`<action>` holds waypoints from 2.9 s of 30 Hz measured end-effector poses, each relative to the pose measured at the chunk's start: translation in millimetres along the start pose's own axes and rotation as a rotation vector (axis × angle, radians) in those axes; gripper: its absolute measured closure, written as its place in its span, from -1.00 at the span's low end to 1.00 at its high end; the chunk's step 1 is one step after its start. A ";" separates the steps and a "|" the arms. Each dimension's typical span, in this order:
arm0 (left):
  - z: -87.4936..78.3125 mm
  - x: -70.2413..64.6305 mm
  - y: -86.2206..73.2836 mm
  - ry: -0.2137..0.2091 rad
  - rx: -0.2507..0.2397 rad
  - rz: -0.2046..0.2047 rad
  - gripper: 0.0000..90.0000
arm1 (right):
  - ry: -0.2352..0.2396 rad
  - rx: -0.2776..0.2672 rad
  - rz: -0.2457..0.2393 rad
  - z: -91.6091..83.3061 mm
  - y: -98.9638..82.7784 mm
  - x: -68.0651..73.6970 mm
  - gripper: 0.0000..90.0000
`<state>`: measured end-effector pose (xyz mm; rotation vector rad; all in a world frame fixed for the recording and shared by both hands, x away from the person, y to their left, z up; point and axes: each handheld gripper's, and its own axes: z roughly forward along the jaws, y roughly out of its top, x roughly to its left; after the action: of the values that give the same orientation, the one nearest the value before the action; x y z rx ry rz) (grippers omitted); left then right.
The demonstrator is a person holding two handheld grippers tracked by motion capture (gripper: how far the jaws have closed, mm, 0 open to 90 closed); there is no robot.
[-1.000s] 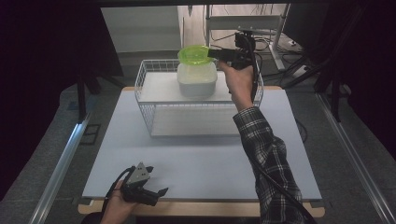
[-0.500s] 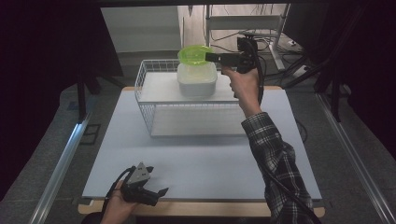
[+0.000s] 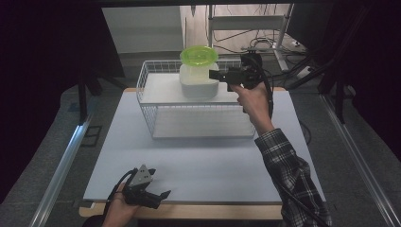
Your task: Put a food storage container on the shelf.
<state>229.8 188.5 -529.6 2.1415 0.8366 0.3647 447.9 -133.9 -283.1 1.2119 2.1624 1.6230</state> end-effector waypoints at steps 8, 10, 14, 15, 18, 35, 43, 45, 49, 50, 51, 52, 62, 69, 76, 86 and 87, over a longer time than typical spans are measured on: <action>0.5 -0.5 0.0 0.000 0.001 0.002 -0.87 | 0.004 0.024 -0.057 -6.1 -20.7 1.4 -0.82; 0.7 -0.6 0.0 -0.001 0.001 0.002 -0.87 | 0.006 0.032 -0.064 -7.2 -25.8 1.1 -0.83; 1.0 -0.6 -0.1 -0.003 0.002 0.001 -0.87 | 0.007 0.045 -0.089 -9.5 -36.3 0.7 -0.85; 1.0 -0.6 -0.1 -0.003 0.002 0.001 -0.87 | 0.006 0.049 -0.095 -10.2 -38.8 0.6 -0.85; 1.1 -0.6 -0.1 -0.004 0.001 0.001 -0.87 | 0.006 0.059 -0.112 -12.7 -46.5 1.1 -0.87; -0.2 0.7 0.3 -0.009 -0.016 -0.027 -0.88 | 0.006 0.125 -0.195 -28.6 -93.8 4.0 -0.89; -1.7 1.9 0.7 -0.018 -0.022 -0.045 -0.88 | 0.001 0.127 -0.207 -35.2 -124.8 2.8 -0.89; -2.4 2.2 0.9 -0.018 -0.026 -0.050 -0.88 | -0.004 0.121 -0.207 -36.7 -131.7 2.6 -0.89; -2.4 2.2 0.8 -0.018 -0.025 -0.050 -0.88 | -0.011 0.115 -0.192 -40.7 -146.6 0.6 -0.89; -2.4 2.1 0.8 -0.018 -0.024 -0.049 -0.88 | -0.018 0.118 -0.195 -41.2 -150.2 0.0 -0.89; -2.4 2.0 0.9 -0.018 -0.024 -0.048 -0.88 | -0.024 0.125 -0.196 -41.8 -153.9 -0.5 -0.89; -2.4 2.0 0.9 -0.017 -0.024 -0.048 -0.88 | -0.029 0.130 -0.199 -42.5 -157.4 -1.3 -0.89; -3.2 2.0 0.2 -0.004 -0.039 -0.040 -0.88 | -0.036 0.147 -0.188 -49.7 -188.3 -4.8 -0.95; -3.4 2.1 0.0 -0.005 -0.042 -0.037 -0.88 | -0.060 0.166 -0.203 -56.6 -209.7 -5.3 -0.95; -2.9 2.4 -0.6 -0.001 -0.045 -0.033 -0.89 | -0.085 0.188 -0.215 -61.2 -231.9 -7.1 -0.95; -2.8 2.9 -1.4 0.001 -0.047 -0.029 -0.90 | -0.132 0.326 -0.243 -58.0 -272.1 -17.2 -0.95; -2.7 3.0 -1.3 0.001 -0.048 -0.029 -0.90 | -0.134 0.332 -0.241 -57.2 -273.4 -18.0 -0.95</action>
<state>230.1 192.6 -528.9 2.0829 0.8510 0.3674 291.4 -207.5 -503.2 1.0497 2.4435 1.0889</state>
